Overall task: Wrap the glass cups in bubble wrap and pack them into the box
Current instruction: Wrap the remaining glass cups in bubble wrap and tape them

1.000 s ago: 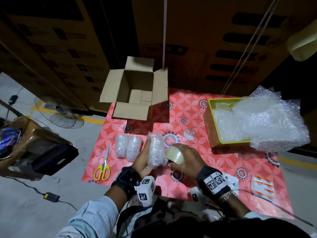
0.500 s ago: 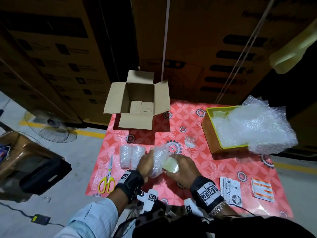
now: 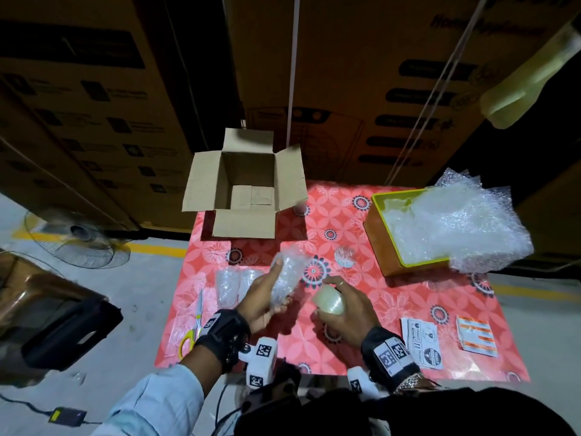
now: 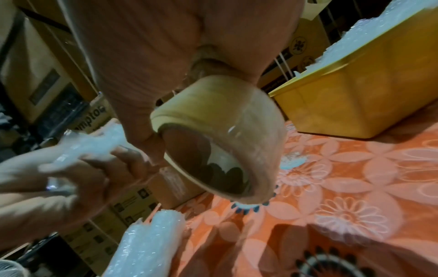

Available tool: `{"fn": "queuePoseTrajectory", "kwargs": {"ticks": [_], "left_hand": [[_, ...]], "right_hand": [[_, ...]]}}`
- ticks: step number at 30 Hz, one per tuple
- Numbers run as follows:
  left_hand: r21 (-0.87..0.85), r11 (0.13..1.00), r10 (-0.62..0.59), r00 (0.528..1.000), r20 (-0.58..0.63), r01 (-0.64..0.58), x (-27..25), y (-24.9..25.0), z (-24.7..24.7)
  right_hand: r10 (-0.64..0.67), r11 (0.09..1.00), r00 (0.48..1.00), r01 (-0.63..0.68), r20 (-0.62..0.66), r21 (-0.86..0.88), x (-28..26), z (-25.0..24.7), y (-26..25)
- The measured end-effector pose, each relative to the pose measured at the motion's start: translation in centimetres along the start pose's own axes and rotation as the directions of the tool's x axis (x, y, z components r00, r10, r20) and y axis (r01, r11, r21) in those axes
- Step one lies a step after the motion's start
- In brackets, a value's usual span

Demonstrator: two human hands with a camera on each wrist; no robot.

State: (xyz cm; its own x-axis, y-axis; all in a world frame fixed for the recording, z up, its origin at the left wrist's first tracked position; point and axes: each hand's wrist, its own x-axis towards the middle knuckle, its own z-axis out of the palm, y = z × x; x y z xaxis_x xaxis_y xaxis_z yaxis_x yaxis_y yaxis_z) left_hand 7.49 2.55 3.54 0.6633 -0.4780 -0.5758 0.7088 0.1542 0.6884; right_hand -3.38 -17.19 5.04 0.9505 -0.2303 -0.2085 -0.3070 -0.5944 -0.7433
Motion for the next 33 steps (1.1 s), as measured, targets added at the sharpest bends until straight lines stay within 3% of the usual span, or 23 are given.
{"fn": "queuePoseTrajectory", "kwargs": {"ticks": [3,6,8,12,18,25,28,33], "left_hand": [[-0.035,0.978,-0.2,0.969,0.144,0.207,0.1,0.0,-0.3],[-0.062,0.927,-0.334,0.888,0.316,0.37,0.1,-0.9,-0.2],[-0.069,0.916,-0.363,0.89,0.277,0.395,0.4,-1.7,0.1],[0.06,0.948,-0.319,0.918,0.236,0.314,1.0,-2.6,0.9],[0.327,0.945,-0.043,0.987,0.154,-0.01,1.4,-3.8,1.7],[0.219,0.974,0.067,0.998,-0.001,-0.065,1.8,-4.5,2.3],[0.203,0.975,0.084,0.995,0.044,-0.091,1.5,-4.5,2.6],[0.314,0.944,0.063,0.991,0.118,-0.098,0.9,-4.5,3.1]], "right_hand": [[0.02,1.0,0.999,-0.02,-0.046,-0.01,-0.3,-0.7,0.8],[0.002,0.999,1.0,-0.003,-0.03,-0.038,-0.4,-1.0,0.4],[0.0,0.996,1.0,-0.001,-0.007,-0.085,-0.3,-0.9,0.2],[0.037,0.991,0.999,-0.037,0.001,-0.132,-0.2,-0.8,-0.3],[0.033,0.991,0.999,-0.033,0.0,-0.129,-0.2,-1.1,-0.7],[0.043,0.989,0.996,-0.031,0.084,-0.142,0.0,-2.3,-0.2],[0.081,0.978,0.991,-0.059,0.107,-0.198,0.3,-1.9,0.3],[0.145,0.954,0.981,-0.104,0.129,-0.28,0.7,-1.7,0.6]]}}
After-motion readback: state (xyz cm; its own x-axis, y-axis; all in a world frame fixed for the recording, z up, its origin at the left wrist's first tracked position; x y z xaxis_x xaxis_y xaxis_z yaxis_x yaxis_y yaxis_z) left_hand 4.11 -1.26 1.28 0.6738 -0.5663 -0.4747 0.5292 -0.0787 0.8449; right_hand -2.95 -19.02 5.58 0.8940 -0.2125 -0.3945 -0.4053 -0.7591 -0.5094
